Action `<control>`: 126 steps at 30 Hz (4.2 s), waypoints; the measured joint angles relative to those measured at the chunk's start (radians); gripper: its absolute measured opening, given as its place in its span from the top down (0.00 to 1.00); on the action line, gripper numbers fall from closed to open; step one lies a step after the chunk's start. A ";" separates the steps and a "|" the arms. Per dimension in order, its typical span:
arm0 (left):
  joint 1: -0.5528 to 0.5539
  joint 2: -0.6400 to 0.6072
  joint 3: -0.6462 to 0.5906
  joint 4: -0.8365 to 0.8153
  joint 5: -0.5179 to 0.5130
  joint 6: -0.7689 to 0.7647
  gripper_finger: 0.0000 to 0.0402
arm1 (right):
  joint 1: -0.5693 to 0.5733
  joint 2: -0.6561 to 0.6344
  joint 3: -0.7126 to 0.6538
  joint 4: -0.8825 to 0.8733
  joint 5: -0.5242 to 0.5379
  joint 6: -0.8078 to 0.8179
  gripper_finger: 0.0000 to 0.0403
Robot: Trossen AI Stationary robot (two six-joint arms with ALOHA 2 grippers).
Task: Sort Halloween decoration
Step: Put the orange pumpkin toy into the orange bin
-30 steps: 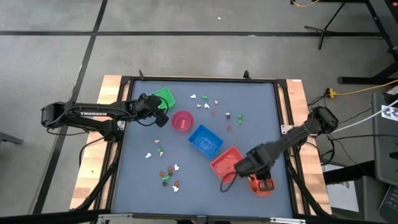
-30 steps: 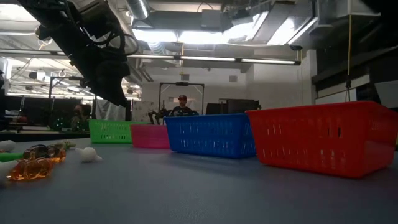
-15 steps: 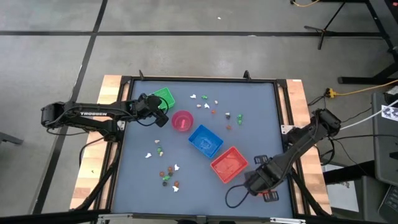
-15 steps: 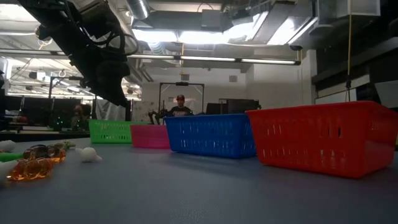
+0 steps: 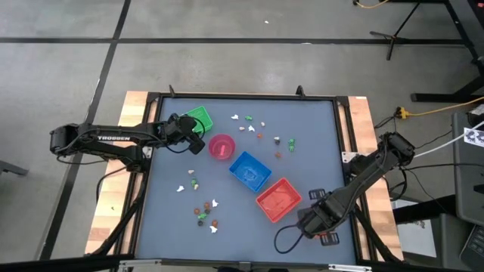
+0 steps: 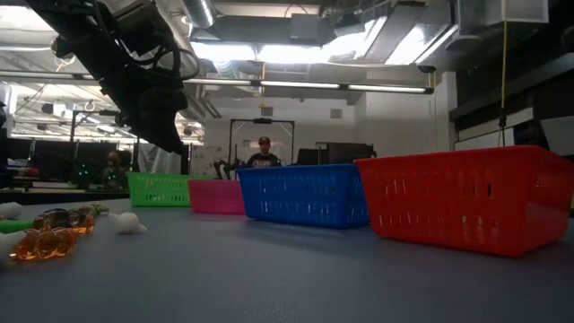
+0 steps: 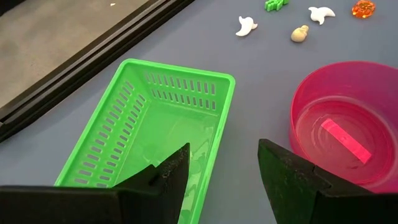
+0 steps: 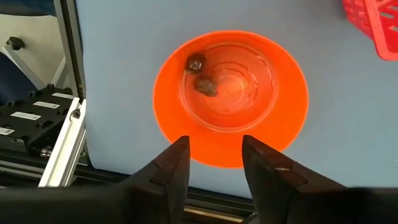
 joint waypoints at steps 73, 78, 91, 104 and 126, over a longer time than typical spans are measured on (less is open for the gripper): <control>-0.895 0.164 0.000 0.309 0.381 -0.037 0.57 | -0.175 0.000 0.000 0.055 0.688 -0.120 0.58; -0.915 0.240 0.000 0.316 0.381 -0.018 0.57 | -0.222 0.000 0.000 0.057 0.685 -0.120 0.58; -0.916 0.385 0.000 0.317 0.321 -0.001 0.57 | -0.264 0.000 0.000 0.075 0.677 -0.121 0.58; -0.916 0.462 0.001 0.330 0.336 -0.002 0.57 | -0.263 0.000 0.000 0.074 0.677 -0.121 0.58; -0.915 0.465 0.001 0.331 0.327 -0.001 0.65 | -0.263 0.000 0.000 0.074 0.677 -0.121 0.58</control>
